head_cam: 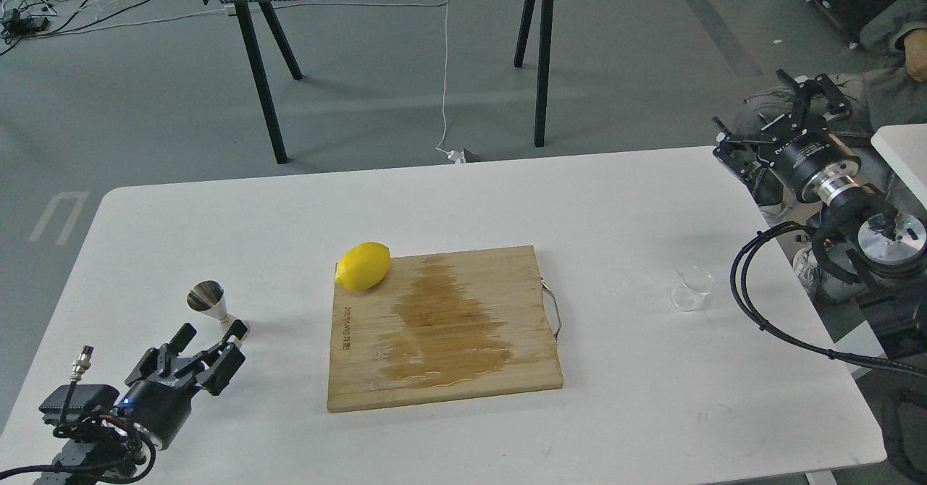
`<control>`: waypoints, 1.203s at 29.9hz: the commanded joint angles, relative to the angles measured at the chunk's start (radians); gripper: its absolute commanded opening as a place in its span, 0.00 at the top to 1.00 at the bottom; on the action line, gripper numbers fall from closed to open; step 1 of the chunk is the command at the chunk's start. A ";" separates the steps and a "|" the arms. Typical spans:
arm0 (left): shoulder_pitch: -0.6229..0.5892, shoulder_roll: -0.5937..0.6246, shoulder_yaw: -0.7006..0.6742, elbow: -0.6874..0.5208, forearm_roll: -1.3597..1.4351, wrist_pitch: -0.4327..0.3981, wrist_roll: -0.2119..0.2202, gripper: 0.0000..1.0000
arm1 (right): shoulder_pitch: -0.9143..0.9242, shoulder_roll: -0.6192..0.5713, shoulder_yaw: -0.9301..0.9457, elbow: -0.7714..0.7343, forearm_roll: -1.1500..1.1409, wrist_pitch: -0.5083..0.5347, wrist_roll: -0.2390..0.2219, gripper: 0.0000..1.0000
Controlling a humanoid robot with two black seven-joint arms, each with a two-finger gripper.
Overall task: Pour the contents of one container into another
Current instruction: 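Grasp the metal jigger with the left gripper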
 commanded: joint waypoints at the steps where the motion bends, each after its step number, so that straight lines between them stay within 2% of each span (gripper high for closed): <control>1: -0.021 -0.012 0.000 0.023 0.000 0.000 0.000 0.00 | 0.000 0.000 0.000 0.001 0.000 0.000 0.000 0.01; 17: -0.100 -0.071 0.045 0.134 -0.002 0.000 0.000 0.01 | 0.000 -0.001 0.002 0.001 0.000 0.000 0.000 0.01; 24: -0.156 -0.093 0.086 0.203 -0.008 0.000 0.000 0.07 | -0.002 -0.001 0.004 0.001 0.000 0.000 0.000 0.01; 29: -0.195 -0.123 0.088 0.265 -0.008 0.000 0.000 0.15 | -0.002 -0.001 0.004 0.001 0.000 0.000 0.000 0.01; 33: -0.216 -0.137 0.088 0.292 -0.008 0.000 0.000 0.28 | -0.002 -0.001 0.004 0.001 0.000 0.000 0.000 0.01; 36: -0.224 -0.136 0.088 0.293 -0.008 0.000 0.000 0.47 | -0.003 -0.003 0.004 0.001 0.000 0.000 0.000 0.01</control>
